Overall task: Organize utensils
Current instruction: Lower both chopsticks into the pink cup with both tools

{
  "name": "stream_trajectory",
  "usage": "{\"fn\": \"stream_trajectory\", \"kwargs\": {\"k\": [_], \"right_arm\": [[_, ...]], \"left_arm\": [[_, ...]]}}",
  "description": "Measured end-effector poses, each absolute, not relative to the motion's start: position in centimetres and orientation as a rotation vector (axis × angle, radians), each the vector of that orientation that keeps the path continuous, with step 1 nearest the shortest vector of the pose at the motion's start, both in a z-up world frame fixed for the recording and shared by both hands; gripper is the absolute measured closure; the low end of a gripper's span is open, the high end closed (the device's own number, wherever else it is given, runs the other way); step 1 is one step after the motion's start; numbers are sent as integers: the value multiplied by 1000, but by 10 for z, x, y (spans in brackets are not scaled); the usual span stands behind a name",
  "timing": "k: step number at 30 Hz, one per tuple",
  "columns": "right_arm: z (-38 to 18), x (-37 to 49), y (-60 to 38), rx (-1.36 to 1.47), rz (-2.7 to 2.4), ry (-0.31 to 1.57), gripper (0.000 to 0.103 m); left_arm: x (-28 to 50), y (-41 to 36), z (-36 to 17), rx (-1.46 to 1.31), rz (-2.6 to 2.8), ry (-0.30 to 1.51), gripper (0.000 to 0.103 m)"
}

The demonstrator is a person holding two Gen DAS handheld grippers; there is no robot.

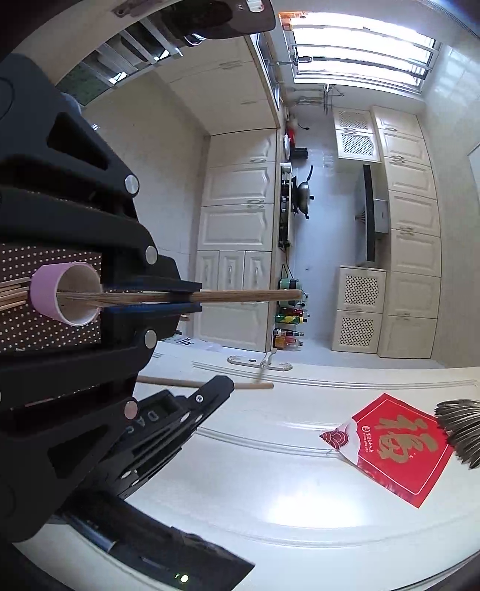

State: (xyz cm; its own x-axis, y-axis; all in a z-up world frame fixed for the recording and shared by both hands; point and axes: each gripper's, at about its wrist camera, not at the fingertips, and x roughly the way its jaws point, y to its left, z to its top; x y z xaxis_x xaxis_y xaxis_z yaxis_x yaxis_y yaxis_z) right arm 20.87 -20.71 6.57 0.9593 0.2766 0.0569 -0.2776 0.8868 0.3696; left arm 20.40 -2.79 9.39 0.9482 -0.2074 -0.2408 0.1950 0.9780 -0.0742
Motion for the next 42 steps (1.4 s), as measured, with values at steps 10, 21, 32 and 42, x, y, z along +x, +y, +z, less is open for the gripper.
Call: {"fn": "stream_trajectory", "kwargs": {"k": [10,21,32,42], "right_arm": [[60,235,-207,410,247,-41,99],[32,255,-213,452,138,-81,99],[11,275,-208,426,104,-42,99],[-7,267,-198,347,126,30,99]], "left_arm": [[232,-25,87,-63,-191,259,97],[267,-20,53,-85,-193,339,97],[288,-8,25,-140,-211,390,97],[290,-7,-2,-123,-249,396,97]]}}
